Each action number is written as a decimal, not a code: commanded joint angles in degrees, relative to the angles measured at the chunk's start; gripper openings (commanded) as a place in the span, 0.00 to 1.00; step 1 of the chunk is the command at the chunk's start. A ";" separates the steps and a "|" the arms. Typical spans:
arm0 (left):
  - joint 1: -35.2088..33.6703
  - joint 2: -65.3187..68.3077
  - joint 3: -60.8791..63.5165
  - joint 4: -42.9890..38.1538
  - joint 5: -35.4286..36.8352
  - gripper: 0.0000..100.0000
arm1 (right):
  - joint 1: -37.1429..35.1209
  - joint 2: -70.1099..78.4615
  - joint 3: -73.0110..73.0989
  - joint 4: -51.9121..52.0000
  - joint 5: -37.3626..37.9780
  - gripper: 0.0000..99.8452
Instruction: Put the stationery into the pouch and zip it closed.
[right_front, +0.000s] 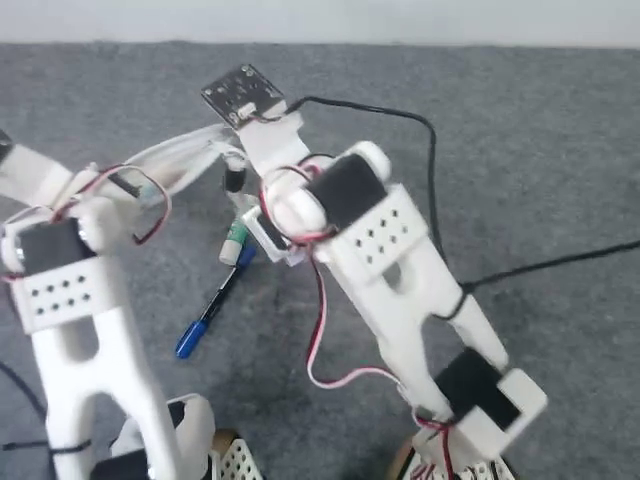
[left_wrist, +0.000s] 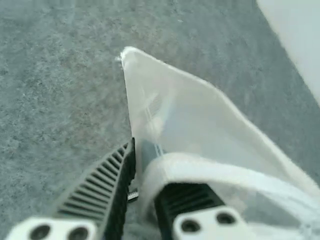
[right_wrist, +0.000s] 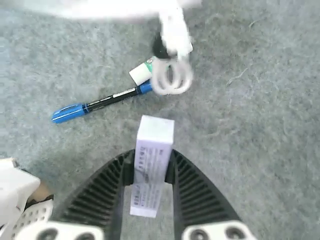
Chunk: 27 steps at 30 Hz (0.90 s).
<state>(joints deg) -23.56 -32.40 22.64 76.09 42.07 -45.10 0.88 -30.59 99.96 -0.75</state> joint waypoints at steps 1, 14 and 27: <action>2.37 -7.91 -1.36 -0.18 -1.49 0.01 | 0.40 -7.34 2.46 -2.07 -0.62 0.01; 3.60 -9.93 0.04 -0.18 -1.58 0.01 | -1.71 -32.40 32.35 -23.96 -0.70 0.01; 5.45 -10.02 3.30 -3.52 -1.67 0.01 | -1.71 -58.59 72.35 -68.70 -0.70 0.01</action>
<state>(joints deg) -19.16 -39.16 25.71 75.91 41.01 -46.68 -52.13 36.66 42.20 -0.92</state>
